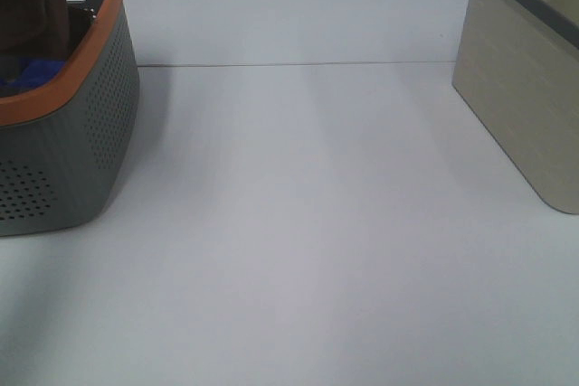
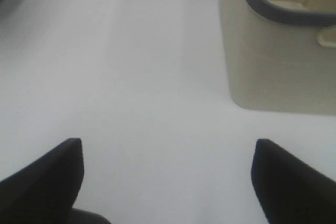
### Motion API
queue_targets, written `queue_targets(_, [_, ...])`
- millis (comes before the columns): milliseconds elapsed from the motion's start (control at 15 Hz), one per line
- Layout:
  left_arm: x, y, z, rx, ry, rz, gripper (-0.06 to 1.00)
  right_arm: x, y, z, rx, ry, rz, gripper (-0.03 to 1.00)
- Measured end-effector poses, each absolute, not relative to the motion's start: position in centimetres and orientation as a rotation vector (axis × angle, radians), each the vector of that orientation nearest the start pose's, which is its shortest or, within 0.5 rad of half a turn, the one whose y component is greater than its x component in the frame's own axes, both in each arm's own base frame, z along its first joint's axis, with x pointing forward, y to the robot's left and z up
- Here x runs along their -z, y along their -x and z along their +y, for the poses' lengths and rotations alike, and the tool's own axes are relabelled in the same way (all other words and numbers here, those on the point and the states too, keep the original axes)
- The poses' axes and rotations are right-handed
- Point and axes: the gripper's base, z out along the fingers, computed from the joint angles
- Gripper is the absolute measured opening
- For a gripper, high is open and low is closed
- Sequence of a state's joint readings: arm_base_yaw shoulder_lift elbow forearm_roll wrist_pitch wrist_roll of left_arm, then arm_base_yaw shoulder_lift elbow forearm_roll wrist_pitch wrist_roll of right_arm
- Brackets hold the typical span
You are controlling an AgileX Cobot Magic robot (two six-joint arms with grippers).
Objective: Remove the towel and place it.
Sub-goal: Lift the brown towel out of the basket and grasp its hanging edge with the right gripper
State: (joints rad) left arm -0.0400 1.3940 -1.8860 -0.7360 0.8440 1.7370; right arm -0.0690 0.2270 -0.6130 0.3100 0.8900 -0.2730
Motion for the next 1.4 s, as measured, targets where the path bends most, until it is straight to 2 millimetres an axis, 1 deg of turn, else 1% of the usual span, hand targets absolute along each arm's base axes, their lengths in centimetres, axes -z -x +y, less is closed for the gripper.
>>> queue_targets(67, [-56.2,-26.0,-7.1,-0.417,-1.283,1.036,0.0,-33.2,-4.3,2.3,-0.168,0.223,1.932,0.76])
queue_targets(133, [-56.4,-26.0,-8.5,-0.387,-1.305,0.99,0.0,-33.8,-5.8,2.7,-0.213,0.282,1.926,0.76])
queue_targets(200, [-56.2,-26.3,-9.3,-0.369,-1.323,0.976,0.0,-34.0,-6.6,2.9,-0.236,0.303,1.932,0.76])
queue_targets(267, [-55.3,-27.1,-10.7,-0.332,-1.364,0.967,0.0,-34.4,-8.0,3.3,-0.303,0.346,1.929,0.76])
queue_targets(400, [-52.9,-29.3,-13.6,-0.285,-1.466,0.972,0.0,-34.8,-10.7,4.2,-0.438,0.413,1.909,0.76])
queue_targets(467, [-52.4,-29.6,-14.2,-0.278,-1.486,0.971,0.0,-34.8,-11.3,4.3,-0.464,0.419,1.9,0.76])
queue_targets(533, [-51.5,-30.1,-15.5,-0.258,-1.524,0.963,0.0,-34.7,-12.6,4.6,-0.518,0.435,1.89,0.76])
queue_targets(600, [-50.1,-30.6,-17.8,-0.227,-1.587,0.944,0.0,-34.5,-14.6,5.0,-0.588,0.474,1.834,0.76])
queue_targets(800, [-48.6,-31.0,-20.4,-0.203,-1.635,0.915,0.0,-33.7,-17.4,5.1,-0.612,0.528,1.783,0.76])
queue_targets(867, [-48.3,-31.1,-20.8,-0.201,-1.641,0.913,0.0,-33.5,-17.9,5.1,-0.612,0.538,1.774,0.76])
queue_targets(1067, [-46.9,-31.5,-23.0,-0.187,-1.671,0.895,0.0,-32.1,-20.9,5.1,-0.613,0.57,1.723,0.76])
queue_targets(1133, [-46.4,-31.5,-23.8,-0.171,-1.684,0.888,0.0,-31.7,-21.6,5.1,-0.638,0.567,1.705,0.76])
queue_targets(1267, [-45.8,-31.5,-25.0,-0.156,-1.694,0.874,0.0,-31.1,-22.5,5.5,-0.698,0.602,1.668,0.76])
queue_targets(1400, [-45.4,-31.3,-26.0,-0.146,-1.698,0.86,0.0,-29.9,-23.5,5.6,-0.726,0.625,1.667,0.76])
